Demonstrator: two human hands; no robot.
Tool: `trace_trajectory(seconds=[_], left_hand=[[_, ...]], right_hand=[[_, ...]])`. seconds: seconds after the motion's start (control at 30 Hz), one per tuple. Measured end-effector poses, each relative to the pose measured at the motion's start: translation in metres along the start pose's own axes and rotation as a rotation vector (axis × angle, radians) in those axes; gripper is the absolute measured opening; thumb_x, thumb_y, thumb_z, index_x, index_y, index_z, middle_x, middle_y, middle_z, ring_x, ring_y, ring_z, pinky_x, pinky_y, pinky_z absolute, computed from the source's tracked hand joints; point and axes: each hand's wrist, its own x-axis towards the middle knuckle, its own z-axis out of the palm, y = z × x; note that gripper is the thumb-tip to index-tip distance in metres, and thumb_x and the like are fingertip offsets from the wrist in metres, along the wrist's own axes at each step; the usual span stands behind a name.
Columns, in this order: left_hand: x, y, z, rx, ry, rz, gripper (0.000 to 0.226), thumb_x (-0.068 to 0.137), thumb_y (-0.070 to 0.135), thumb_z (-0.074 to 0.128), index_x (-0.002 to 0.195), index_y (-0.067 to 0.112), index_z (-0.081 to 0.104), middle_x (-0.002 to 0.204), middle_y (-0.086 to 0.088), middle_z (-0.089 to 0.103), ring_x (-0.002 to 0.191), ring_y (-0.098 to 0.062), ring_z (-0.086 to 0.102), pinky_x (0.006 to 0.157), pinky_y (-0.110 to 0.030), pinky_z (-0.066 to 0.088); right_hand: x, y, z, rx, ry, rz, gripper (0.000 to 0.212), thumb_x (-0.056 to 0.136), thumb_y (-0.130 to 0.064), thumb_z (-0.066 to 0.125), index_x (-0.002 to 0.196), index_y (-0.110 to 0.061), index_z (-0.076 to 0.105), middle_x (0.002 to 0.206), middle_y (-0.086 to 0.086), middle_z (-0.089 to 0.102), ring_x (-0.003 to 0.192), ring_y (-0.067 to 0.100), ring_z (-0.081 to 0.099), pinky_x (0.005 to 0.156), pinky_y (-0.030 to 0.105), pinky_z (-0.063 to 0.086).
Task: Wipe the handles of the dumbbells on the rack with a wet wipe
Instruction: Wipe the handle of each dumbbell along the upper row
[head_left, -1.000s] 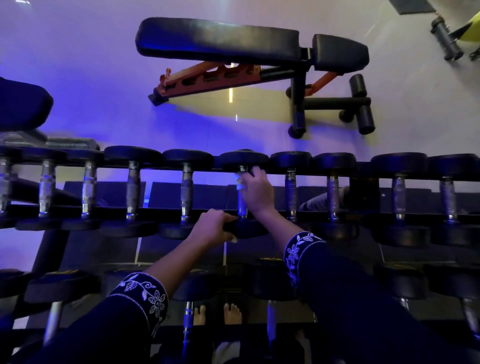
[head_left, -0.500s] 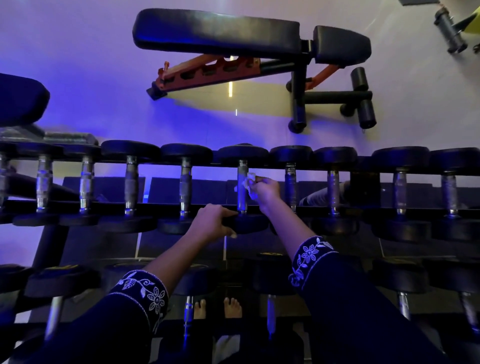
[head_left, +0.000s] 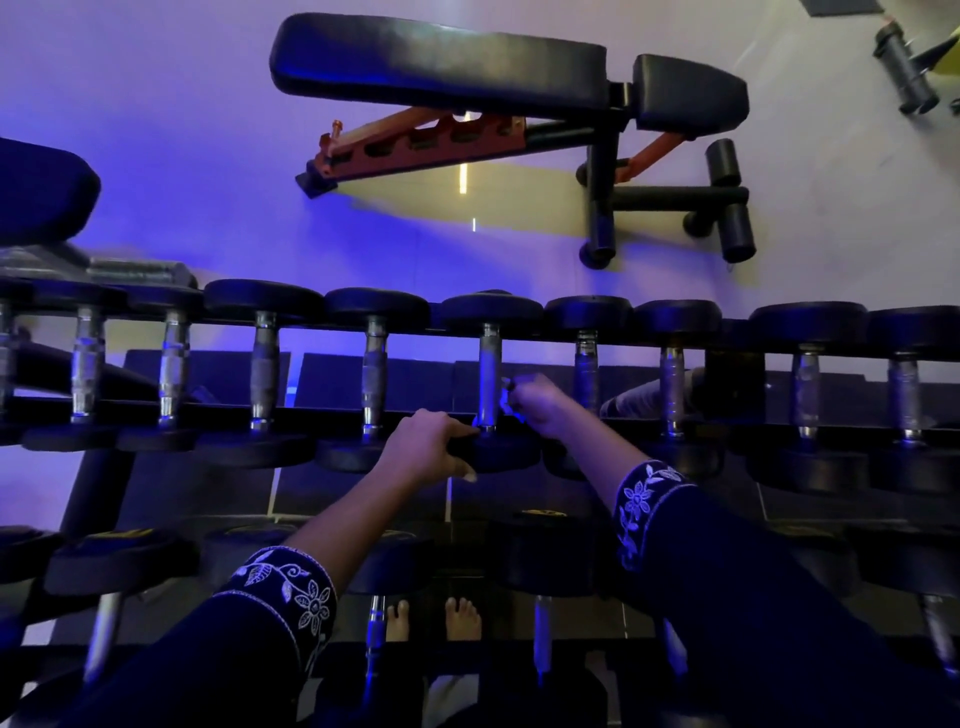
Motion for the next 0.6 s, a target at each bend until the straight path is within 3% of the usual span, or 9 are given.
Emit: trace_trajectory(seconds=[0.1,0.17,0.23,0.33,0.4,0.5,0.6], left_hand=[[0.000,0.001,-0.002,0.011,-0.001,-0.001,0.072,0.069,0.039,0.084,0.135,0.029,0.057,0.119,0.000,0.068,0.111,-0.019,0.060,0.094,-0.037,0.050],[0.000,0.001,-0.002,0.016,-0.004,-0.003,0.071,0.069,0.038,0.085,0.134,0.028,0.058,0.117,0.001,0.069,0.109,-0.018,0.061,0.093,-0.037,0.050],[-0.001,0.002,-0.001,0.007,-0.004,-0.003,0.070,0.069,0.037,0.085,0.134,0.028,0.059,0.115,0.001,0.070,0.107,-0.017,0.062,0.093,-0.037,0.051],[-0.001,0.002,-0.002,-0.001,-0.001,0.003,0.071,0.068,0.038,0.085,0.133,0.030,0.058,0.115,0.001,0.070,0.106,-0.017,0.062,0.093,-0.036,0.051],[-0.002,0.001,-0.003,0.017,-0.018,0.008,0.071,0.070,0.041,0.083,0.135,0.031,0.057,0.115,0.001,0.070,0.106,-0.017,0.063,0.093,-0.036,0.051],[-0.005,0.008,-0.006,0.275,-0.026,0.064,0.060,0.081,0.043,0.072,0.136,0.031,0.053,0.115,-0.003,0.068,0.105,-0.025,0.064,0.087,-0.038,0.053],[-0.008,0.044,0.007,0.559,-0.058,0.075,0.033,0.098,0.012,0.046,0.131,0.008,0.046,0.121,-0.013,0.062,0.109,-0.032,0.062,0.087,-0.042,0.050]], right_hand=[[0.008,-0.008,0.000,0.242,0.069,-0.019,0.034,0.080,0.025,0.037,0.068,-0.004,0.049,0.063,0.010,0.051,0.052,0.017,0.051,0.039,0.019,0.041],[0.012,-0.013,0.003,0.305,0.123,-0.047,0.034,0.082,0.023,0.038,0.068,-0.006,0.050,0.059,0.010,0.050,0.044,0.013,0.053,0.040,0.019,0.041],[0.005,-0.004,0.007,0.211,0.127,-0.091,0.028,0.083,0.018,0.045,0.073,-0.005,0.056,0.056,0.007,0.052,0.045,0.013,0.055,0.039,0.016,0.041],[-0.010,0.024,0.003,-0.066,0.178,-0.126,0.017,0.078,0.005,0.069,0.092,-0.005,0.068,0.072,0.007,0.062,0.068,0.015,0.057,0.054,0.018,0.048],[-0.019,0.032,-0.001,-0.216,0.213,-0.190,0.019,0.072,-0.003,0.078,0.089,-0.008,0.072,0.075,0.002,0.062,0.070,0.010,0.056,0.055,0.012,0.045],[-0.027,0.024,0.003,-0.347,0.278,-0.257,0.016,0.068,-0.012,0.082,0.082,-0.010,0.075,0.072,0.000,0.066,0.068,0.008,0.057,0.060,0.017,0.043],[-0.031,0.023,0.012,-0.324,0.353,-0.249,0.011,0.073,-0.013,0.077,0.083,-0.011,0.073,0.086,0.008,0.072,0.076,0.015,0.061,0.067,0.022,0.045]])
